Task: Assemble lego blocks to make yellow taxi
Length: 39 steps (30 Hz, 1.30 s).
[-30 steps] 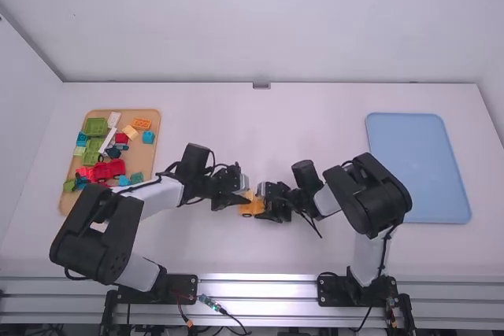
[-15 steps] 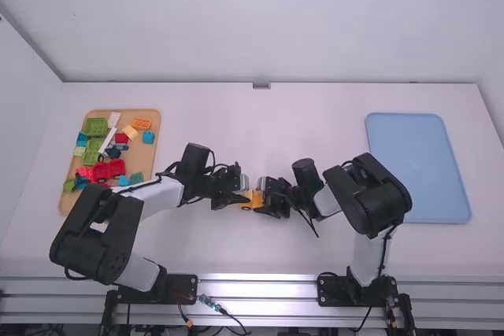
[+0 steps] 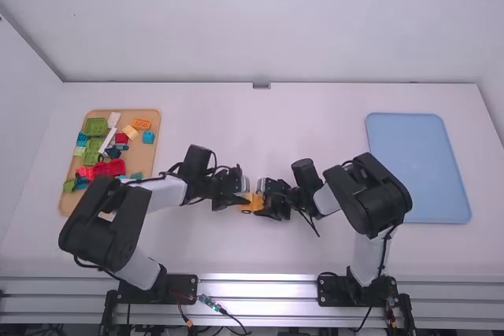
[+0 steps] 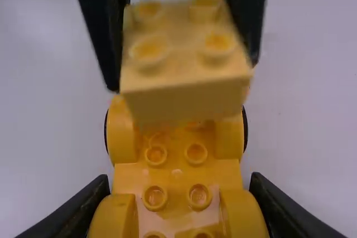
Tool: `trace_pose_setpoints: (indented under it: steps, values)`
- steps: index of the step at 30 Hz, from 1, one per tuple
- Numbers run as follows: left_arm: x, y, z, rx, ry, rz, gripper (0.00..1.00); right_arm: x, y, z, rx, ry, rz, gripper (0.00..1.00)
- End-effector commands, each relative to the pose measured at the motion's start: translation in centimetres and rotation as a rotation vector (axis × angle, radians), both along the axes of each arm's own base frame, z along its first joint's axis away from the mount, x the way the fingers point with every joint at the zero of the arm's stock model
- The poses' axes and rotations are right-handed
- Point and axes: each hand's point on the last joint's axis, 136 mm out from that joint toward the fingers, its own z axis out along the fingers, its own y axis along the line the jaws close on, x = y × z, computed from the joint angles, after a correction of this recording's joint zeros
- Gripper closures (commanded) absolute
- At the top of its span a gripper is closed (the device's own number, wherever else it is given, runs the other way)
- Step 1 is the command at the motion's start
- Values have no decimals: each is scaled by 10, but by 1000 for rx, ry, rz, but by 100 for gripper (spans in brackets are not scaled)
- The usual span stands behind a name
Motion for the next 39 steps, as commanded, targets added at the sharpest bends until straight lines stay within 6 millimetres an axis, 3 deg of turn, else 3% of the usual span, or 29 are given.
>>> trace_pose_setpoints:
  steps: [1, 13, 39]
  values:
    - [2, -3, 0, -14, 8, -17, 98, 2, 0, -4, -12, -7, 12, 48]
    - [8, -4, -2, -19, -53, -37, 98, 1, 0, -4, -11, -31, 28, 48]
    - [0, -11, -7, -77, -75, -103, 98, 2, -3, -1, 12, -25, 26, 46]
